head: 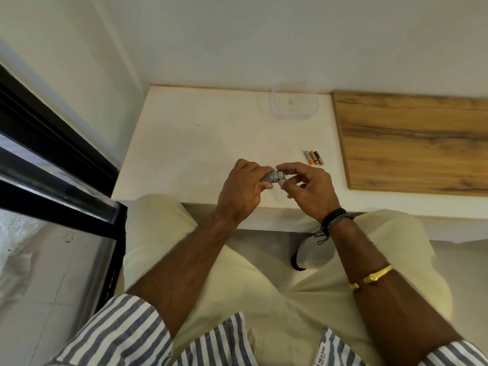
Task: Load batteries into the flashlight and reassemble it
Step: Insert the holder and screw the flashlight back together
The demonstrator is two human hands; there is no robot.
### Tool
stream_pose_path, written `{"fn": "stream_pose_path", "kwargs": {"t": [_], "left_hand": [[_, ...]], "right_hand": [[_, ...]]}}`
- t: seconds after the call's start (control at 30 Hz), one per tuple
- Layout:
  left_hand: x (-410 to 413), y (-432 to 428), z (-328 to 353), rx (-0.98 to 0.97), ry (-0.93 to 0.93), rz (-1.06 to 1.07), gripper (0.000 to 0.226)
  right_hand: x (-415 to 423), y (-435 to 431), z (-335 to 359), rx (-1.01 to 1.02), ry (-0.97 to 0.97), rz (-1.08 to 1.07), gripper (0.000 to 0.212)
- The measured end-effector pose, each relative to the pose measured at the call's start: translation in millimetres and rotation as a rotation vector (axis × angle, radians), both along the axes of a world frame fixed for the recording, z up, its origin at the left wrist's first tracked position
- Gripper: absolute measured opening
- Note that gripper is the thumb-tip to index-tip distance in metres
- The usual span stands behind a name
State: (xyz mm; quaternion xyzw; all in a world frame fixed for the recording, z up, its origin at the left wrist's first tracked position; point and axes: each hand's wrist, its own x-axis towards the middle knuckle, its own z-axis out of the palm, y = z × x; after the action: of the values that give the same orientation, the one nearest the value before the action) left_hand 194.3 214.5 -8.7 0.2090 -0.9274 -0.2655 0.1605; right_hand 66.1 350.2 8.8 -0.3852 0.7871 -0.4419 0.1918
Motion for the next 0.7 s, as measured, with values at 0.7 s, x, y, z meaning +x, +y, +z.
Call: {"fn": "stream_pose_path", "kwargs": {"t": [0.7], "left_hand": [[1.2, 1.5, 4.6, -0.008, 0.009, 0.004, 0.032]], "right_hand": [[-0.5, 0.7, 0.4, 0.004, -0.047, 0.022, 0.033]]}}
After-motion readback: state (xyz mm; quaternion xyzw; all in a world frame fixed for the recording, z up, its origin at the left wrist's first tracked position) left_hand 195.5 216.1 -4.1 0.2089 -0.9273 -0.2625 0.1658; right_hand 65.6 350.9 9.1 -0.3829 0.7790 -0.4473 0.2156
